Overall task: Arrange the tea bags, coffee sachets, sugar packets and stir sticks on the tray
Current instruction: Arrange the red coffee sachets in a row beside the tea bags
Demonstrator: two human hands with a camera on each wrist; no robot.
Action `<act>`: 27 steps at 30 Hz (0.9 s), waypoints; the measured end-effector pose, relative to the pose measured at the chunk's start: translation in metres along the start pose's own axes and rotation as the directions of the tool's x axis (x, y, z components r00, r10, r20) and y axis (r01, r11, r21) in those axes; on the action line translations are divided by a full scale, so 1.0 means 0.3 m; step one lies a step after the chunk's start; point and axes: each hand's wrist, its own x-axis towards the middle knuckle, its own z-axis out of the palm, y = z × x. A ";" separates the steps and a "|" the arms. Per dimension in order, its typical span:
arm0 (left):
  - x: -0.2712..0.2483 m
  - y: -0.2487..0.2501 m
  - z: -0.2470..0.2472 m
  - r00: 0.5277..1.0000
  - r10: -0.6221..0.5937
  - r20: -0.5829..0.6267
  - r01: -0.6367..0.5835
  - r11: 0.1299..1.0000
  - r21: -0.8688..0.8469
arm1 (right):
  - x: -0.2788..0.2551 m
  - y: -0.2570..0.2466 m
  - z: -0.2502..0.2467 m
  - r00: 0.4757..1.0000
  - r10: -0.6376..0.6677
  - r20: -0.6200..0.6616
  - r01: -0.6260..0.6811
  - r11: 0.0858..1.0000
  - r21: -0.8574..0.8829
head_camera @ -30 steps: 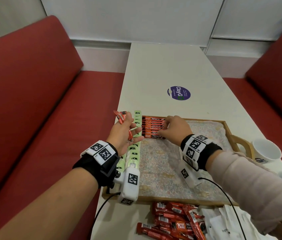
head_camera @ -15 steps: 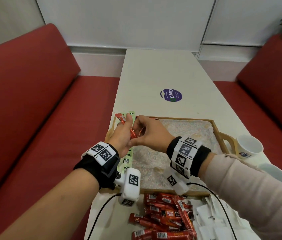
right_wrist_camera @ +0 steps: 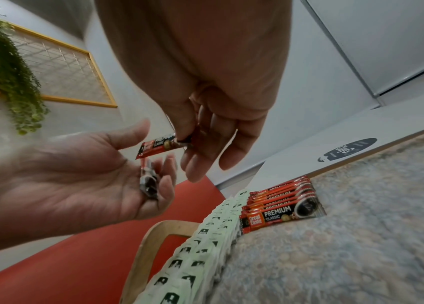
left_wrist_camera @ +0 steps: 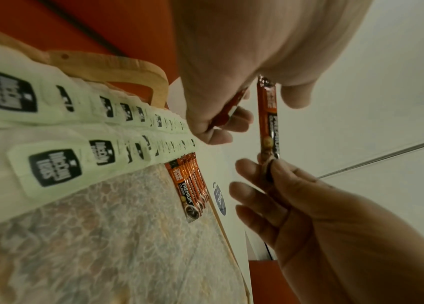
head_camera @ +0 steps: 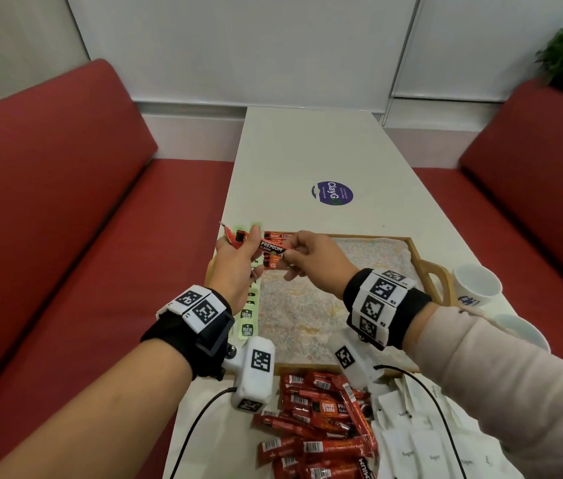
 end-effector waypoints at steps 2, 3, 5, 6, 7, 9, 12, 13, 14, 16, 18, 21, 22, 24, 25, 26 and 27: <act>-0.004 0.000 -0.005 1.000 0.025 -0.014 -0.025 1.000 0.016 | -0.001 0.009 -0.009 1.000 0.012 -0.014 -0.011 1.000 0.021; -0.007 -0.001 -0.006 0.999 0.035 -0.003 -0.035 0.999 0.031 | -0.002 0.014 -0.013 1.000 0.017 -0.024 -0.016 0.999 0.040; -0.010 -0.002 -0.006 0.999 0.054 0.000 -0.054 0.997 0.056 | -0.004 0.020 -0.023 0.999 0.028 -0.037 -0.026 0.998 0.062; -0.008 -0.004 -0.007 0.998 0.059 -0.005 -0.058 0.996 0.063 | -0.005 0.023 -0.029 0.999 0.033 -0.038 -0.031 0.998 0.059; -0.003 -0.009 -0.008 0.998 0.061 -0.009 -0.060 0.995 0.083 | -0.005 0.028 -0.035 0.999 0.037 -0.036 -0.035 0.998 0.051; 0.004 -0.010 -0.006 0.997 0.075 -0.029 -0.071 0.990 0.124 | 0.003 0.039 -0.047 0.998 0.041 -0.053 -0.040 0.999 0.019; 0.019 0.000 0.000 0.995 0.067 -0.072 -0.054 0.984 0.170 | 0.030 0.065 -0.075 0.987 0.064 -0.147 -0.075 0.995 -0.072; 0.024 0.007 0.003 0.996 0.048 -0.082 -0.033 0.985 0.170 | 0.042 0.074 -0.086 0.982 0.078 -0.173 -0.095 0.991 -0.094; 0.027 0.015 0.004 0.996 0.031 -0.089 -0.016 0.987 0.160 | 0.053 0.084 -0.096 0.978 0.095 -0.187 -0.118 0.987 -0.113; 0.032 0.028 0.008 0.996 0.013 -0.092 -0.002 0.993 0.117 | 0.072 0.103 -0.113 0.972 0.131 -0.195 -0.163 0.973 -0.162; 0.039 0.034 0.010 0.996 0.003 -0.093 0.005 0.997 0.080 | 0.090 0.127 -0.120 0.967 0.152 -0.203 -0.196 0.956 -0.220; 0.048 0.035 0.009 0.997 -0.019 -0.078 0.024 0.998 0.052 | 0.116 0.161 -0.109 0.962 0.167 -0.217 -0.233 0.915 -0.330; 0.051 0.034 0.009 0.997 -0.022 -0.075 0.026 0.998 0.053 | 0.124 0.169 -0.101 0.961 0.173 -0.215 -0.243 0.899 -0.364; 0.061 0.030 0.005 0.997 -0.026 -0.074 0.030 0.998 0.054 | 0.142 0.181 -0.086 0.960 0.188 -0.209 -0.260 0.876 -0.406; 0.066 0.028 0.004 0.997 -0.031 -0.074 0.035 0.998 0.051 | 0.150 0.185 -0.081 0.958 0.198 -0.206 -0.269 0.871 -0.412; 0.070 0.027 0.002 0.997 -0.037 -0.073 0.040 0.998 0.047 | 0.159 0.188 -0.075 0.957 0.208 -0.201 -0.276 0.867 -0.415; 0.076 0.025 0.000 0.996 -0.040 -0.073 0.043 0.998 0.043 | 0.168 0.192 -0.070 0.957 0.215 -0.196 -0.281 0.862 -0.423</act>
